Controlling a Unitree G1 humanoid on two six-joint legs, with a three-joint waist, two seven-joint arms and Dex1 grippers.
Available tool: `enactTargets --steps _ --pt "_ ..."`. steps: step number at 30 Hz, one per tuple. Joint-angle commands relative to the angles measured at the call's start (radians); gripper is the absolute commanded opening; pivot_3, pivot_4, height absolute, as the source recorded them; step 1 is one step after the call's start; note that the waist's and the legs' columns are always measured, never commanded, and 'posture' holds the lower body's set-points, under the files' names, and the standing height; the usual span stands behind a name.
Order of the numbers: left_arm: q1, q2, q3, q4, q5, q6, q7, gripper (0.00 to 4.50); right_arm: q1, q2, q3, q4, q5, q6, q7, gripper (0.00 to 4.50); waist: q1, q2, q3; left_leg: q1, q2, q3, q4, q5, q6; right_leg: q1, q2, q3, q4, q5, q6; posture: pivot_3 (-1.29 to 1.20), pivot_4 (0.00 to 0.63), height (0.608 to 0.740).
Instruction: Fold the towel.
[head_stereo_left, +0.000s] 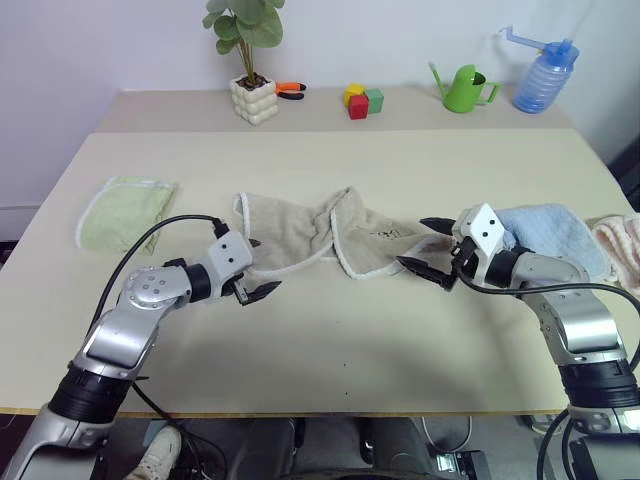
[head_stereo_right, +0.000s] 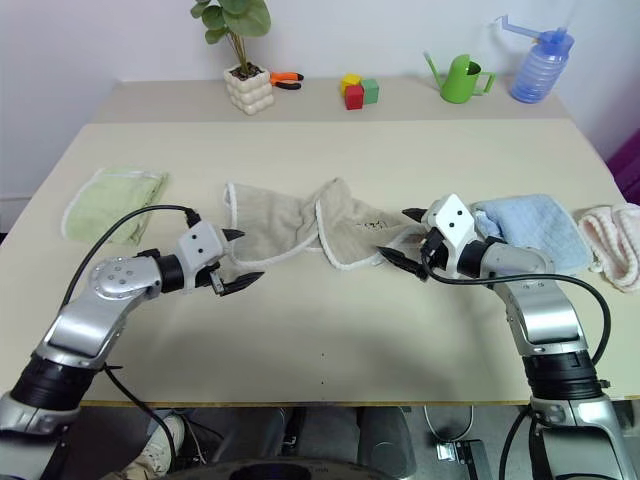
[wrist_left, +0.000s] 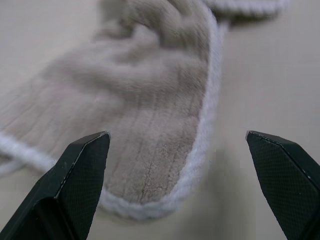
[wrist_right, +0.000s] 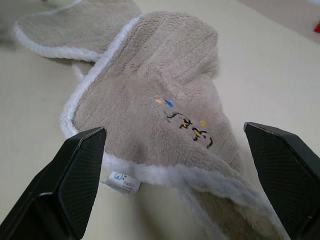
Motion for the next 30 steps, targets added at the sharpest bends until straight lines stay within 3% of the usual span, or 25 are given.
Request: enactTargets --steps 1,8,11,18,30 --pt "-0.053 -0.022 -0.024 0.093 0.068 -0.047 0.027 4.45 0.014 0.002 -0.021 -0.087 0.008 0.015 -0.032 4.50 0.003 0.000 0.000 0.000 0.000 0.000 0.000 0.000 0.000 0.000 0.000 0.000 0.000 0.000 0.000 0.00 0.150 0.732" --pt "-0.081 -0.055 -0.008 0.207 0.100 -0.071 0.069 4.45 0.026 -0.005 -0.032 -0.126 0.016 0.040 -0.051 4.50 0.003 0.000 0.000 0.000 0.000 0.000 0.001 0.000 0.000 0.000 0.000 0.000 0.002 0.000 0.000 0.00 0.150 0.732" --pt "-0.075 -0.047 -0.002 0.215 0.103 -0.081 0.075 3.74 0.020 -0.003 -0.027 -0.117 0.014 0.032 -0.048 4.50 0.002 0.000 0.000 0.001 0.000 0.000 0.001 0.000 0.000 0.000 0.000 0.000 0.002 0.000 0.000 0.00 0.150 0.732" --pt "-0.037 -0.027 0.024 0.178 0.085 -0.080 0.065 0.18 0.017 -0.010 0.032 -0.172 -0.005 0.031 -0.018 4.50 -0.006 0.000 -0.001 0.001 0.001 0.000 0.001 0.000 0.000 0.000 0.001 0.000 0.003 0.000 0.000 0.00 0.150 0.732" --pt "0.032 -0.056 0.105 0.031 -0.001 0.025 0.078 0.08 -0.013 0.073 0.264 -0.228 -0.192 0.130 -0.146 4.50 -0.001 0.000 0.000 0.001 0.001 0.000 0.001 0.000 0.000 -0.001 0.001 0.000 0.002 0.000 0.000 0.00 0.150 0.732"
